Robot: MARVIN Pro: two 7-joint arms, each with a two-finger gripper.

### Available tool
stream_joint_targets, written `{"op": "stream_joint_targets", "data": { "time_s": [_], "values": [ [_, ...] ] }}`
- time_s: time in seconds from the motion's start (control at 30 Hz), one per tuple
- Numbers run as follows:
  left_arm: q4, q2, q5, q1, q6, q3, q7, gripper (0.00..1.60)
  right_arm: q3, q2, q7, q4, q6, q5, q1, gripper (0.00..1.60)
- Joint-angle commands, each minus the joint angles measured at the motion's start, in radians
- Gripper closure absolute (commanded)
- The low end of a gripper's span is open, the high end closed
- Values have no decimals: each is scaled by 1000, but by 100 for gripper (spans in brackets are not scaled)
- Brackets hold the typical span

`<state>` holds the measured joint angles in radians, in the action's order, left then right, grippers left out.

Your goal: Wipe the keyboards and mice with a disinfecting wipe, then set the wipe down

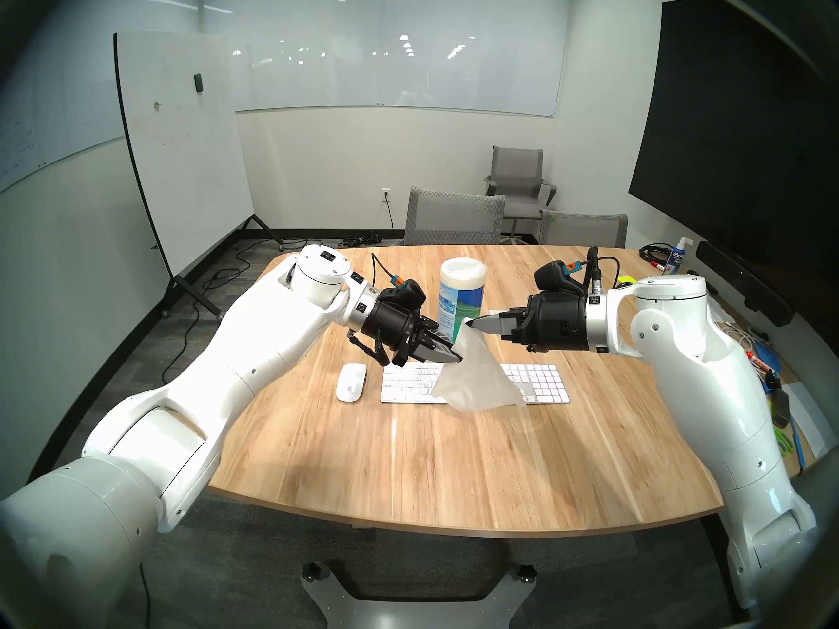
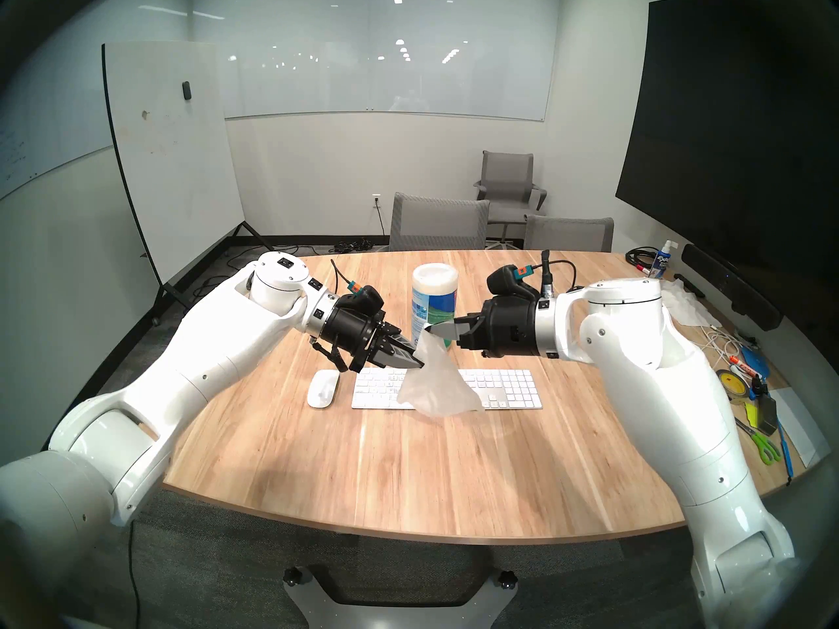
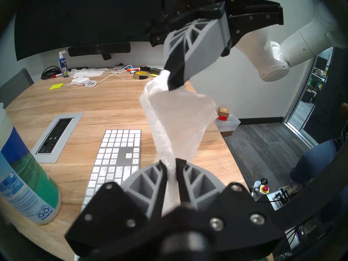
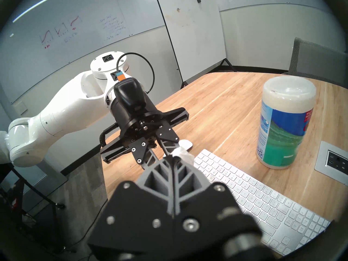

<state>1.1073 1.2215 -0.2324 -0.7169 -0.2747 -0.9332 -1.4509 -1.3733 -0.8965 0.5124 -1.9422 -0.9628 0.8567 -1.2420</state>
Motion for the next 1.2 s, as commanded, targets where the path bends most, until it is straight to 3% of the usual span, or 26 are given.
{"op": "stream_joint_targets", "data": {
  "time_s": [0.0, 0.2, 0.23, 0.27, 0.3, 0.63, 1.17],
  "values": [
    [7, 10, 0, 16, 7, -7, 8, 160, -5, 2, -1, -8, 3, 20, 11, 160],
    [21, 6, 0, 9, 6, -11, 16, 160, -10, -4, -39, -12, 3, 30, 0, 160],
    [22, 5, 0, 9, 5, -11, 17, 160, -9, -5, -42, -12, 3, 31, 1, 147],
    [24, 5, 0, 8, 5, -12, 19, 160, -7, -4, -52, -13, 3, 36, 2, 99],
    [25, 4, -1, 8, 5, -11, 20, 160, -6, -4, -57, -12, 3, 38, 3, 0],
    [54, -17, -6, -7, -1, -15, 24, 160, 3, -2, -115, -1, 3, 71, 18, 0],
    [271, -163, -34, -117, -74, -82, 20, 160, -36, 40, -124, 55, 3, 60, 23, 0]
  ]
}}
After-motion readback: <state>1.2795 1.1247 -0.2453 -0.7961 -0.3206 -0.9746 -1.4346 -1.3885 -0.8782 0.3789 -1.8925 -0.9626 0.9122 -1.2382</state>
